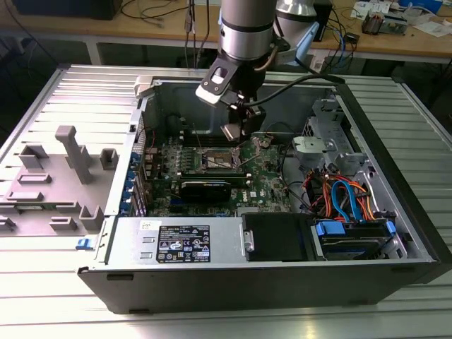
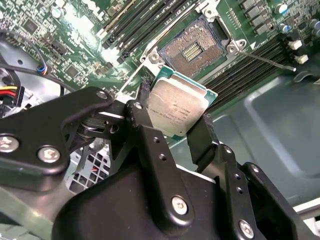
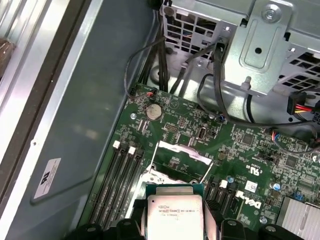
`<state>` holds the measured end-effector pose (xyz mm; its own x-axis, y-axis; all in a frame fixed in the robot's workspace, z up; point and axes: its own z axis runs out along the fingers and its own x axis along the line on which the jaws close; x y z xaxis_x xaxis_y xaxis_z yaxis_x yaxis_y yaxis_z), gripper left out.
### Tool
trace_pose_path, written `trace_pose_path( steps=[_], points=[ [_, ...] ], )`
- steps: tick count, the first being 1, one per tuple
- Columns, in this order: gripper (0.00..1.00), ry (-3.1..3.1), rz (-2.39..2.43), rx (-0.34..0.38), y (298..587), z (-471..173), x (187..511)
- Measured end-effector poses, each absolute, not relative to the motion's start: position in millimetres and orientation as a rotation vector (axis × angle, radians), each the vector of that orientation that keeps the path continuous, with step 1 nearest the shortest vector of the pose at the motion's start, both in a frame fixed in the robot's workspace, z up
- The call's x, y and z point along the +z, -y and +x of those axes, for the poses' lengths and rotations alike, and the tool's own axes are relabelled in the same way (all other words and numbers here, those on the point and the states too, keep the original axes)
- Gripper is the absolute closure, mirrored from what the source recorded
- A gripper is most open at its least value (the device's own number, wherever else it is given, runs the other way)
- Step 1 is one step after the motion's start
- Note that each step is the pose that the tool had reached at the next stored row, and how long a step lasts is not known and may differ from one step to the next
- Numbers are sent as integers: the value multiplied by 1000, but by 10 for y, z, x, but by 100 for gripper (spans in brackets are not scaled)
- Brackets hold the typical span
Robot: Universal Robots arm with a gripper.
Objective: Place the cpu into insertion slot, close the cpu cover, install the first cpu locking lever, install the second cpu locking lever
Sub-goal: 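Place the cpu into insertion slot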
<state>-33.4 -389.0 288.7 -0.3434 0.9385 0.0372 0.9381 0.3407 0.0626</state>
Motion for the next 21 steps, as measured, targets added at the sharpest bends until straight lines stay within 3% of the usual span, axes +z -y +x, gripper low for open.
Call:
trace_pose_path(
  steps=[21],
  points=[
    [45,-2516,1868,111,3890,-344,2842]
  ],
)
